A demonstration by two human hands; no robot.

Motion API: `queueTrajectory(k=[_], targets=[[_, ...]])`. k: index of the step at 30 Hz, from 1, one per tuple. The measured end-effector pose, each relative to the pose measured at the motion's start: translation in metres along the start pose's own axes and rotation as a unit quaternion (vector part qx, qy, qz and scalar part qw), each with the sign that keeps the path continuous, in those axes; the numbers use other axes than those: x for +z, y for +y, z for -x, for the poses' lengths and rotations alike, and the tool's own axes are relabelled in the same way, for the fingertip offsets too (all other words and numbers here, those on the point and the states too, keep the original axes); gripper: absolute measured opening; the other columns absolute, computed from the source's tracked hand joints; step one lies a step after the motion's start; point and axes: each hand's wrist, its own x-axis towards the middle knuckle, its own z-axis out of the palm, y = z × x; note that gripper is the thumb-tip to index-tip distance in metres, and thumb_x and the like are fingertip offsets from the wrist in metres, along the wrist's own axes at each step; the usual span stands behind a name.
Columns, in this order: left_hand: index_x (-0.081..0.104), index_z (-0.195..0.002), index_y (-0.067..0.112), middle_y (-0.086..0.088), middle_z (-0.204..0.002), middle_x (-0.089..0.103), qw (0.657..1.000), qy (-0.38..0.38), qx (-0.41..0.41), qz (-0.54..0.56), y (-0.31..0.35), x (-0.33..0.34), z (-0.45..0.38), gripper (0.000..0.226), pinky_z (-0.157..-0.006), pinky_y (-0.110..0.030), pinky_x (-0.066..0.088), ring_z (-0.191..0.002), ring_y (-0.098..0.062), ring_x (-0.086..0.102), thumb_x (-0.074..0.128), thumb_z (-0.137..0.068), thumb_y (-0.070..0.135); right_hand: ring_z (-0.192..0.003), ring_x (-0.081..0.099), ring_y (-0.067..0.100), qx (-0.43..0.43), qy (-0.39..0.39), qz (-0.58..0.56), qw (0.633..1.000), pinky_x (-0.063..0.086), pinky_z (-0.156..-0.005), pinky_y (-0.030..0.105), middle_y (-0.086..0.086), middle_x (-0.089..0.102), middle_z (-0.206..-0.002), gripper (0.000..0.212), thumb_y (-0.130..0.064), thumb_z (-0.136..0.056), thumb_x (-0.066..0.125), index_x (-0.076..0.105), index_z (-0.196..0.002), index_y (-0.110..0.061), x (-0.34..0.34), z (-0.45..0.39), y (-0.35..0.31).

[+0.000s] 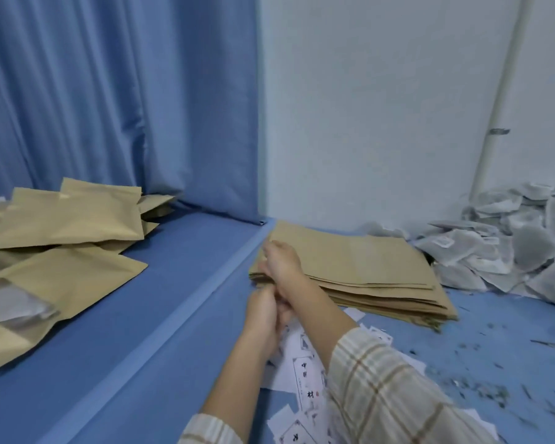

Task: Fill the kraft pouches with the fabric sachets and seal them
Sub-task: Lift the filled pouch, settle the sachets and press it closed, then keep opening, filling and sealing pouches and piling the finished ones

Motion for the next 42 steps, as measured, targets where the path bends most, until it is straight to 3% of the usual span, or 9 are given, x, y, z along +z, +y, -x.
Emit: queueTrajectory(k=[4,8,14,20,24,27,31,37,42], targets=[[0.065,-0.086,-0.004,-0.018,-0.077,0.07,0.998,-0.055,0.0,0.04,-0.01,0.016,-0.017,0.023,-0.054,-0.026,0.056,-0.063,-0.024,0.07,0.042,-0.09,-0.005,-0.122,0.045,0.025,-0.236,0.042,0.465,0.852,0.033,-0.101,0.032,0.007,0.053,-0.13,0.043,-0.035,-0.092,0.048,0.049,-0.13,-0.013,-0.057,-0.029,0.028],[0.06,-0.099,-0.002,-0.022,-0.086,0.07,0.998,-0.03,-0.034,0.044,-0.022,0.018,-0.03,0.017,-0.058,-0.027,0.058,-0.066,-0.027,0.07,0.045,-0.097,0.005,-0.131,0.032,0.025,-0.163,-0.021,0.671,0.723,0.024,-0.107,0.041,0.003,0.039,-0.142,0.071,-0.065,-0.089,0.028,0.029,-0.141,-0.016,-0.099,-0.038,0.053],[0.059,-0.088,0.003,-0.019,-0.085,0.07,0.997,-0.02,-0.051,0.057,-0.032,0.027,-0.024,0.016,-0.063,-0.029,0.059,-0.069,-0.026,0.071,0.061,-0.09,0.019,-0.1,0.056,0.027,-0.298,0.0,0.703,0.646,0.041,-0.078,0.034,0.003,0.062,-0.108,0.046,-0.051,-0.096,0.03,0.039,-0.135,-0.029,-0.132,-0.003,0.059],[0.051,-0.123,-0.003,-0.024,-0.109,0.065,0.993,-0.075,-0.01,0.086,-0.024,0.041,0.013,0.034,-0.072,-0.037,0.059,-0.088,-0.034,0.069,0.055,-0.095,0.014,-0.041,0.054,0.016,-0.549,0.1,0.598,0.576,0.036,-0.032,0.018,-0.005,0.059,-0.052,0.03,-0.017,-0.057,0.086,0.074,-0.085,-0.014,-0.157,0.06,0.049],[0.049,-0.127,0.001,-0.022,-0.112,0.064,0.996,-0.048,0.07,0.031,-0.015,0.049,0.046,0.031,-0.061,-0.032,0.059,-0.092,-0.035,0.065,0.036,-0.099,0.003,-0.058,0.065,0.017,-0.535,0.106,0.556,0.627,0.047,-0.04,0.023,-0.001,0.07,-0.071,0.028,-0.016,-0.067,0.083,0.075,-0.094,-0.014,-0.158,0.099,0.034],[0.051,-0.128,0.01,-0.013,-0.113,0.065,0.968,0.011,0.209,-0.139,-0.012,0.047,0.07,0.033,-0.074,-0.019,0.053,-0.091,-0.024,0.063,0.037,-0.098,0.007,-0.102,0.061,0.014,-0.39,0.007,0.466,0.794,0.049,-0.082,0.026,-0.002,0.068,-0.111,0.032,-0.024,-0.091,0.058,0.062,-0.122,-0.02,-0.157,0.131,0.014],[0.033,-0.146,0.029,-0.002,-0.095,0.058,0.864,0.023,0.364,-0.346,-0.008,0.04,0.11,0.062,-0.057,-0.015,0.033,-0.079,-0.017,0.055,0.035,-0.092,-0.001,-0.106,0.061,0.015,-0.197,-0.049,0.055,0.978,0.048,-0.088,0.018,0.004,0.066,-0.115,0.027,-0.024,-0.095,0.049,0.06,-0.12,-0.021,-0.15,0.17,-0.027],[0.035,-0.143,0.004,-0.023,-0.138,0.047,0.64,0.034,0.562,-0.523,-0.024,0.044,0.162,0.073,-0.102,-0.047,0.039,-0.124,-0.036,0.048,0.047,-0.075,-0.019,-0.072,0.067,0.013,-0.212,0.039,-0.102,0.971,0.054,-0.057,0.026,0.0,0.07,-0.075,0.022,-0.025,-0.092,0.056,0.067,-0.08,-0.01,-0.179,0.21,-0.048],[-0.002,-0.151,0.031,-0.008,-0.159,-0.004,0.621,-0.154,0.391,-0.662,-0.054,0.07,0.178,0.091,-0.114,-0.043,0.005,-0.144,-0.026,-0.001,0.053,-0.08,0.044,-0.059,0.048,0.019,-0.111,0.168,-0.114,0.973,0.043,-0.053,0.025,0.011,0.048,-0.063,0.025,-0.015,-0.091,0.055,0.05,-0.068,-0.008,-0.227,0.217,-0.009]])
